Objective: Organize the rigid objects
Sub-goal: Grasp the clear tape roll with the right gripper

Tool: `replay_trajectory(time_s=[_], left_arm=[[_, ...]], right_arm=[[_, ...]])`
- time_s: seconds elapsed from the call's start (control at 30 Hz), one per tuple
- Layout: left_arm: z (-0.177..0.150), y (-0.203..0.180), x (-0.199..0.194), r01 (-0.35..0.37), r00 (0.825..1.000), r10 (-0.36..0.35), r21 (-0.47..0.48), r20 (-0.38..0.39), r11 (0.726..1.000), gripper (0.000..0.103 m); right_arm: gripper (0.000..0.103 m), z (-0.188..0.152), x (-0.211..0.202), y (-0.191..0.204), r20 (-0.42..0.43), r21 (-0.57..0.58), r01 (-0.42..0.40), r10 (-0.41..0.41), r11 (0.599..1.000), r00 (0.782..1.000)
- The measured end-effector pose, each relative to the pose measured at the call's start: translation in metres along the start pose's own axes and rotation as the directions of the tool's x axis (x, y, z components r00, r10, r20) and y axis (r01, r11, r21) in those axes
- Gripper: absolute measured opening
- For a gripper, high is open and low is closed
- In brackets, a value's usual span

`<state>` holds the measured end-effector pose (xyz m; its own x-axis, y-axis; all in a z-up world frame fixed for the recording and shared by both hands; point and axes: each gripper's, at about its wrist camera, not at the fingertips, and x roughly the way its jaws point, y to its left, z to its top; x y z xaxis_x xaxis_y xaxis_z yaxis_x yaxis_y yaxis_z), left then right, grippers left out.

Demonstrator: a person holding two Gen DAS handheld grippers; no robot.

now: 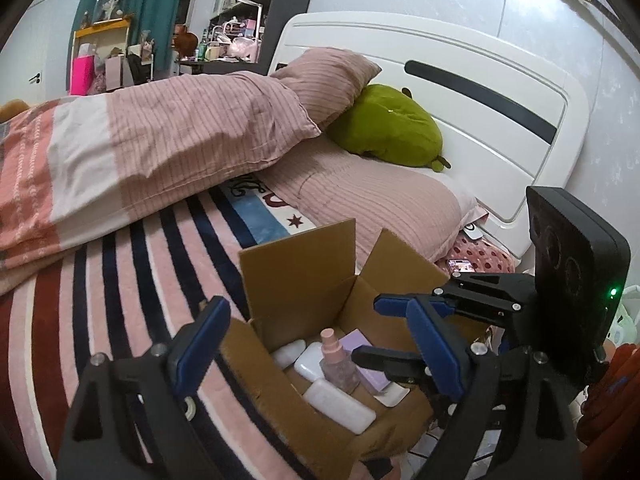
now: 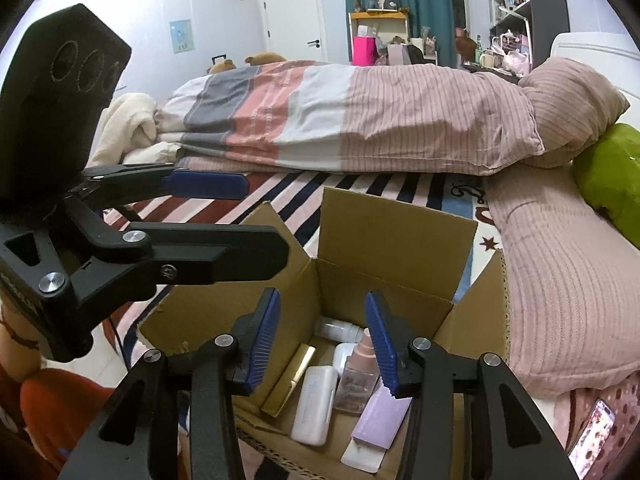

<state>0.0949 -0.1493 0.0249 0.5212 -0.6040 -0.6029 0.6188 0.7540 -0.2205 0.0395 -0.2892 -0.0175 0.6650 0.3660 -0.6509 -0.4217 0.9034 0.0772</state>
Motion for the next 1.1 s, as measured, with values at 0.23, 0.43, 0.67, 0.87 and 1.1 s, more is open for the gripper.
replay_trajectory(time_s=[0.23, 0.43, 0.67, 0.87, 1.1], left_arm=[[-0.013, 0.030, -0.044, -0.043, 0.997, 0.045, -0.037, 0.067, 0.998, 0.088], [-0.040, 0.072, -0.091, -0.122, 0.984, 0.133, -0.093, 0.119, 0.988, 0.089], [-0.089, 0.128, -0.117, -0.228, 0.961, 0.248, -0.160, 0.121, 0.960, 0.090], [-0.130, 0.167, -0.115, -0.266, 0.952, 0.290, -0.208, 0.094, 0.941, 0.090], [-0.159, 0.198, -0.090, -0.249, 0.962, 0.269, -0.234, 0.056, 0.940, 0.090]], right_arm=[[0.040, 0.010, -0.001, 0.026, 0.002, -0.038, 0.016, -0.016, 0.999, 1.000], [0.040, 0.028, 0.008, 0.076, 0.016, -0.108, -0.026, 0.028, 0.994, 0.999], [0.040, 0.035, 0.043, 0.142, -0.033, -0.170, -0.112, 0.108, 0.979, 0.994], [0.040, 0.020, 0.095, 0.185, -0.144, -0.199, -0.164, 0.137, 0.966, 0.980], [0.054, -0.005, 0.166, 0.173, -0.241, -0.125, -0.052, 0.020, 0.991, 0.970]])
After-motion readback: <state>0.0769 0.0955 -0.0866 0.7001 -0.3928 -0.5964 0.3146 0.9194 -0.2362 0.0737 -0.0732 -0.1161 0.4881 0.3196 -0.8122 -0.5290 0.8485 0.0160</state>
